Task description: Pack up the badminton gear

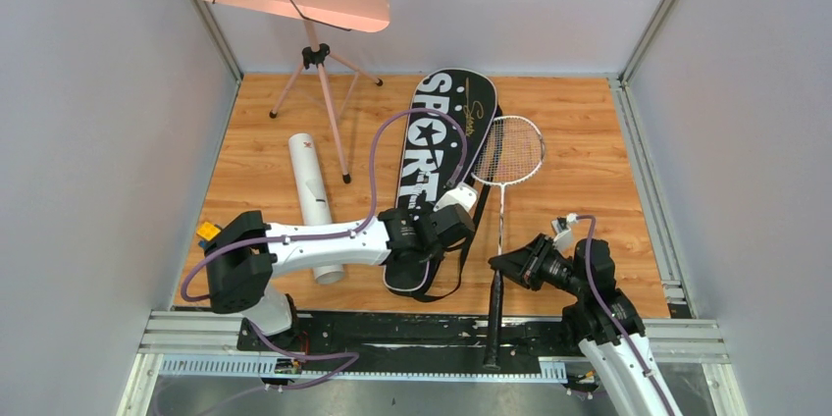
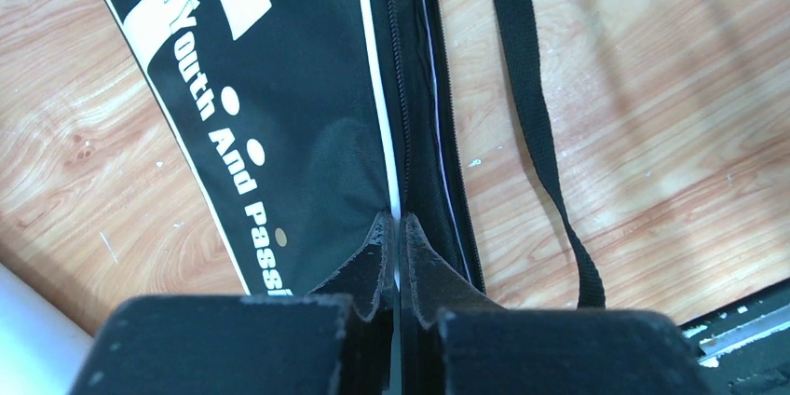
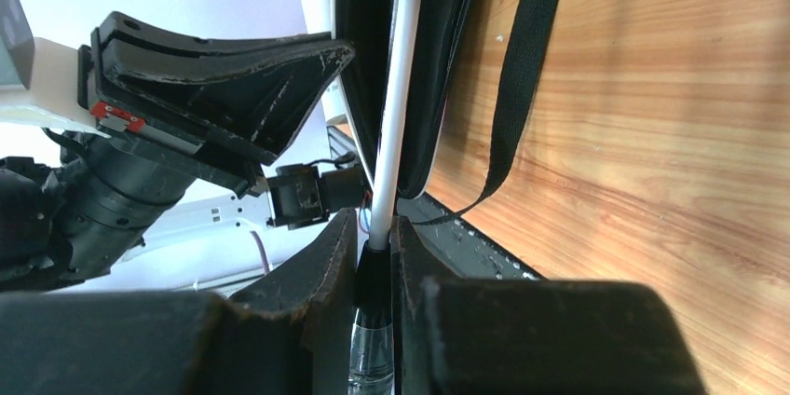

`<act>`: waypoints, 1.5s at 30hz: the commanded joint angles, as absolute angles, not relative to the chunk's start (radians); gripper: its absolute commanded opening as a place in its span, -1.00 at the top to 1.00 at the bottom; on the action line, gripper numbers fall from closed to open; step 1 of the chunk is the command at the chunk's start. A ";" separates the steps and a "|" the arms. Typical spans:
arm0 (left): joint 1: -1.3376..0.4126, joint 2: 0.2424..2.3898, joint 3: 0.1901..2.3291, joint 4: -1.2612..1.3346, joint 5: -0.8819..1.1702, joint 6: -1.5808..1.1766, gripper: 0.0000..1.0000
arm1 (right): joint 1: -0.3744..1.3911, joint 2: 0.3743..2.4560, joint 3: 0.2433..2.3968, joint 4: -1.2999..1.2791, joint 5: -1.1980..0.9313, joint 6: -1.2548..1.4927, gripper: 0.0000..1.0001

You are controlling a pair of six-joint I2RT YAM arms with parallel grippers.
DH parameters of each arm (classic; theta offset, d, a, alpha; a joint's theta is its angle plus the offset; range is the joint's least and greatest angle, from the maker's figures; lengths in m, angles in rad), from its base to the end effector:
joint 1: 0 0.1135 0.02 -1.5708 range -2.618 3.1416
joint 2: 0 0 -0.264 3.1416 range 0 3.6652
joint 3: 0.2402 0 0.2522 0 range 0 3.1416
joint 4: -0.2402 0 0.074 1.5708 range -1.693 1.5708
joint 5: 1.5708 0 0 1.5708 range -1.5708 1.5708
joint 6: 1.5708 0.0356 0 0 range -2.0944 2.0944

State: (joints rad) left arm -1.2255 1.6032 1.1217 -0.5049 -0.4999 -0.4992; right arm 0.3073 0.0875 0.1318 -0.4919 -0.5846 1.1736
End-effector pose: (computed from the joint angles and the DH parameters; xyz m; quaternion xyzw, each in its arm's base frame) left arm 0.1283 -0.3062 0.2293 0.2630 0.8927 -0.0578 0.3615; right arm 0.0823 0.0467 0.1625 0.2009 0.8001 0.5241 0.2119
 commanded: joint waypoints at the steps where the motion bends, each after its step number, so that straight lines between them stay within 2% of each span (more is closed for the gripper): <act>1: -1.225 1.534 1.100 -0.409 -0.470 -0.464 1.00 | 0.314 0.074 0.139 -0.445 -0.670 1.150 1.00; 6: -1.224 1.512 1.076 -0.389 -0.447 -0.439 1.00 | 0.313 0.091 0.106 -0.412 -0.721 1.108 1.00; 16: -1.224 1.461 1.012 -0.330 -0.408 -0.429 1.00 | 0.314 0.223 0.053 -0.190 -0.905 1.075 1.00; 25: -1.224 1.372 0.943 -0.256 -0.400 -0.377 1.00 | 0.318 0.318 0.095 -0.245 -0.950 0.965 1.00; 35: -1.224 1.385 0.961 -0.260 -0.415 -0.343 1.00 | 0.319 0.325 0.077 -0.253 -1.064 0.935 1.00; 45: -1.225 1.352 0.918 -0.160 -0.271 -0.277 1.00 | 0.320 0.305 0.119 -0.204 -0.976 0.997 1.00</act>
State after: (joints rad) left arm -1.2221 1.4071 0.9279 -0.2691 -0.3576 -0.3332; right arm 0.3134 0.3237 0.0788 -0.2928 -1.0111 0.9905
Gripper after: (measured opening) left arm 0.007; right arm 0.157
